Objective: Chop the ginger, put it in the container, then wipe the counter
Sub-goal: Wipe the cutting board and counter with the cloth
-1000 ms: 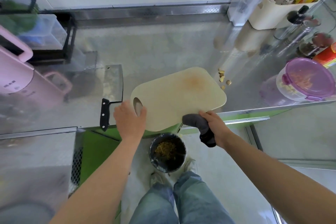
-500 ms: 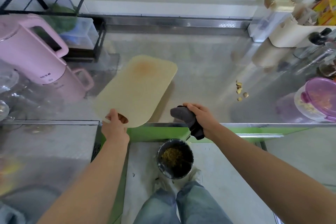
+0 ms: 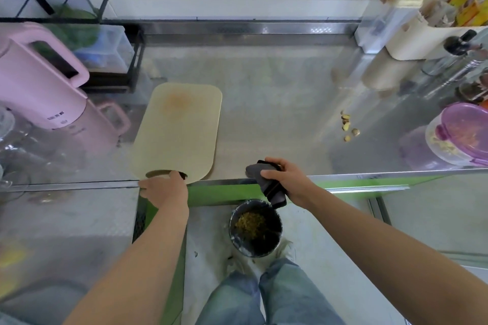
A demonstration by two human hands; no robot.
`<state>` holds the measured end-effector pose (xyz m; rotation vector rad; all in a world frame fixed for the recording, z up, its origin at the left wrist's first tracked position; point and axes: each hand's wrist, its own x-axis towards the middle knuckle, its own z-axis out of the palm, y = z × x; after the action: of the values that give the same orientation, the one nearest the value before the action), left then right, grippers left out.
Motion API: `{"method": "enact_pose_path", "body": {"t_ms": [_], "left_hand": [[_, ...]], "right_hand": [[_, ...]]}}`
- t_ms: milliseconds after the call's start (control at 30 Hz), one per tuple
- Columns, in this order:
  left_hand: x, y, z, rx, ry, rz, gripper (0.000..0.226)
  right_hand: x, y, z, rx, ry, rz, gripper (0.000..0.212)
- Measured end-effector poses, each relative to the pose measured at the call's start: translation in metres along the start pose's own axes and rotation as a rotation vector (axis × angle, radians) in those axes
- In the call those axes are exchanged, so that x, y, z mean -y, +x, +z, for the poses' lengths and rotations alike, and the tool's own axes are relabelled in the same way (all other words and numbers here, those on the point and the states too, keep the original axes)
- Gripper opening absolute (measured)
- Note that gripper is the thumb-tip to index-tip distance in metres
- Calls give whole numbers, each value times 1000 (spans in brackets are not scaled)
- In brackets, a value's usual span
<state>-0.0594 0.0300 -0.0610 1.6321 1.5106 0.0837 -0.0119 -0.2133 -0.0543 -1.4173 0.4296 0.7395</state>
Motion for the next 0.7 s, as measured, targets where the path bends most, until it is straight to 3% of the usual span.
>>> {"method": "enact_pose_path", "body": {"t_ms": [167,267,367,467,567,700], "left_hand": [[-13,-34,17,-117,466,497,62],[-21,-59,51,123,520,875,38],[-22,-96,95,390,615,1135,27],[-22,-130,138,523,772,1228,38],[-25,-156,177,517,993,1287,57],[-31,-181,219,523,1062,1106,69]], "right_hand": [[-1,-7,-17,26,-12,-54,44],[2,-11,-41,-3,49,-143,48],[10,-16,-79,-93,50,-227,53],[23,-18,-130,-225,45,-269,51],[36,-12,-192,-442,22,-289,49],[49,0,-275,-713,-155,-306,48]]}}
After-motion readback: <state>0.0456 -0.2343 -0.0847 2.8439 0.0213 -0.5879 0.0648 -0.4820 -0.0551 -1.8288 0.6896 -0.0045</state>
